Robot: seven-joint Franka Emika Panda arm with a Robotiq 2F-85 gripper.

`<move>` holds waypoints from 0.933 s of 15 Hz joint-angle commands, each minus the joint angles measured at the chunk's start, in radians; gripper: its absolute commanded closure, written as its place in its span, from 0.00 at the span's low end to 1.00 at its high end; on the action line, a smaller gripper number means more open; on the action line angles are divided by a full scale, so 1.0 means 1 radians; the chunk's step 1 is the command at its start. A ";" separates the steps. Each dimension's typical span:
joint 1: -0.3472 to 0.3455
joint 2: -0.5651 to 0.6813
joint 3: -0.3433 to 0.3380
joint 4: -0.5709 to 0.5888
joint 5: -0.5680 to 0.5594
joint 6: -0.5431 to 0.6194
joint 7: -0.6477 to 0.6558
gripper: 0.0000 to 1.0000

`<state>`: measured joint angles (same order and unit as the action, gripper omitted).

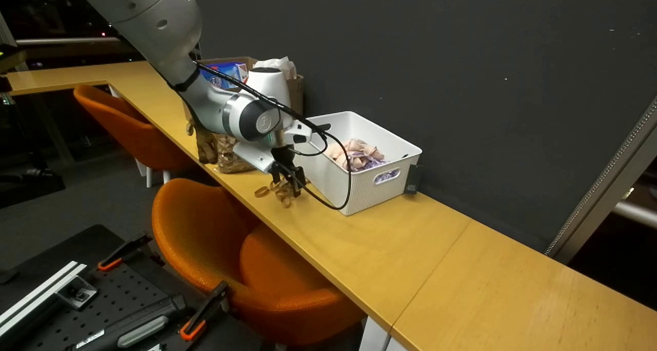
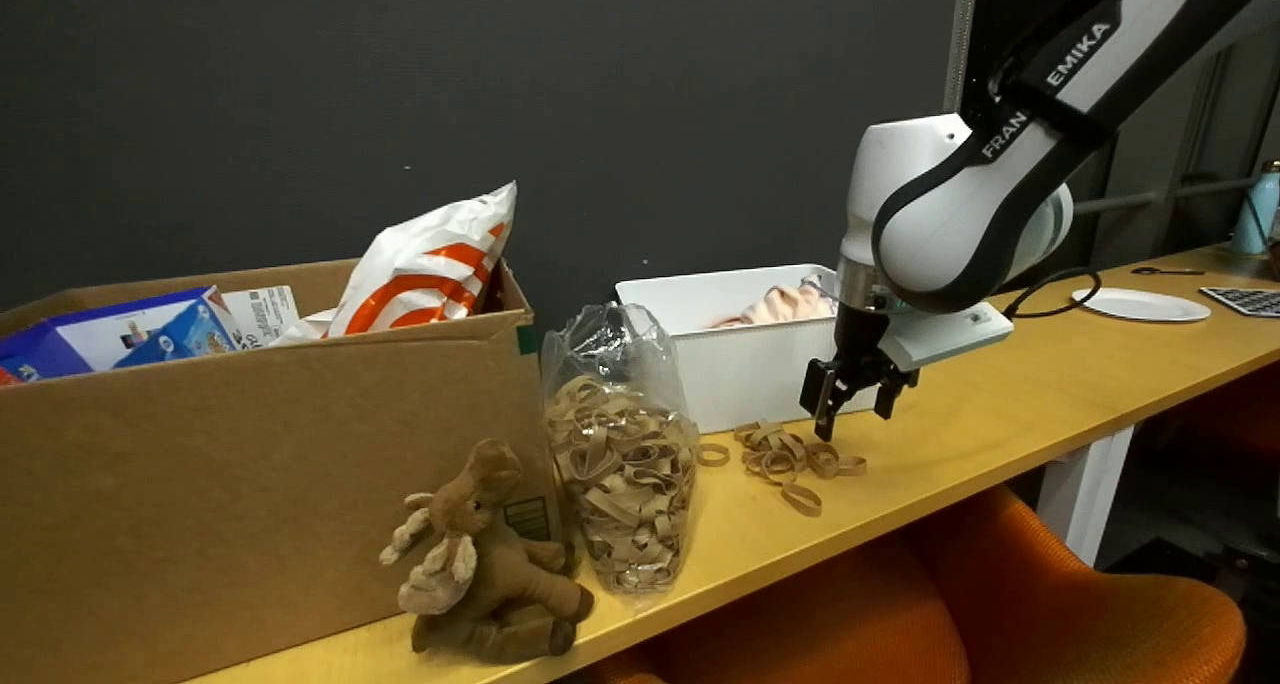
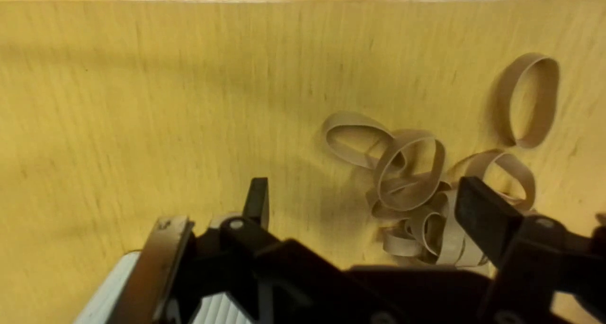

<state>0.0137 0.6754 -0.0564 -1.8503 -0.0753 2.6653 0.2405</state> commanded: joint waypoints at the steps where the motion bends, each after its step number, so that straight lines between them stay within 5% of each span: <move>1: -0.005 0.068 0.019 0.078 0.032 0.021 -0.063 0.00; 10: 0.020 0.196 0.046 0.240 0.026 -0.004 -0.112 0.00; 11: 0.024 0.206 0.044 0.255 0.027 -0.011 -0.108 0.25; 14: 0.030 0.234 0.038 0.292 0.024 -0.018 -0.105 0.42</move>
<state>0.0388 0.8680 -0.0154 -1.6248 -0.0746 2.6698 0.1604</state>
